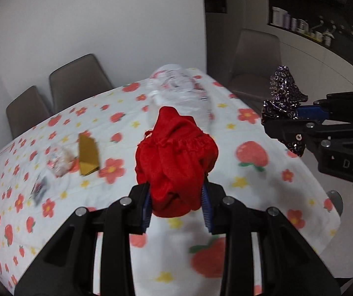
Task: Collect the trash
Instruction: 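Carry the red bag and purple wrapper in both tools over the grey bin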
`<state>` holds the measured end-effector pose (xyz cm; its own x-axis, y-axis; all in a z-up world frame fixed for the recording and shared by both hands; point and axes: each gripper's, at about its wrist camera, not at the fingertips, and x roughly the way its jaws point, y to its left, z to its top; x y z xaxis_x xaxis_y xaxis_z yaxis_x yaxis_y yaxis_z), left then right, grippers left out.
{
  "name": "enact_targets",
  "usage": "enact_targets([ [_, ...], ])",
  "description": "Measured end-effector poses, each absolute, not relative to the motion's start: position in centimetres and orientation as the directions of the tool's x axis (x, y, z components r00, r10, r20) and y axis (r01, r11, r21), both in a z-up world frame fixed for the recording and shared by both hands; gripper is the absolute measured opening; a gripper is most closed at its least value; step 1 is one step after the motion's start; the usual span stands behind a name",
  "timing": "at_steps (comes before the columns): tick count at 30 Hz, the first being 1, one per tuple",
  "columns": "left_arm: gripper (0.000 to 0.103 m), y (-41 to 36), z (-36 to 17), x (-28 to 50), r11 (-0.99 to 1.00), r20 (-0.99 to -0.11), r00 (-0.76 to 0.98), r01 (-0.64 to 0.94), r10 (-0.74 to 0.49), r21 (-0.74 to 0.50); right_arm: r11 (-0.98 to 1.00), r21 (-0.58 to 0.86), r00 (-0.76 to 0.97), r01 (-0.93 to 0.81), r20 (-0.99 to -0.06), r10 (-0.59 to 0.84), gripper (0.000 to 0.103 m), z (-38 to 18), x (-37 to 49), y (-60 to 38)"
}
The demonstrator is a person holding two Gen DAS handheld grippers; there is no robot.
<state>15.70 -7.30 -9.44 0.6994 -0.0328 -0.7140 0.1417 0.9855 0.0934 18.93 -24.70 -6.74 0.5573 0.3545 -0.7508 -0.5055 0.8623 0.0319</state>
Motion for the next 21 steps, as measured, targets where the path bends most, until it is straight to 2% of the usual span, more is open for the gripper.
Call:
enact_targets([
  [11, 0.033, -33.1, -9.5, 12.7, 0.839, -0.718, 0.612, 0.539, -0.332, 0.072, 0.997, 0.022, 0.660, -0.075, -0.748, 0.066, 0.024, -6.3, 8.6, -52.0],
  [21, 0.033, -54.1, -11.1, 8.6, 0.534, -0.740, 0.398, 0.843, -0.542, 0.062, 0.923, 0.036, 0.612, 0.384, -0.758, -0.225, 0.024, -7.8, -2.1, -70.0],
])
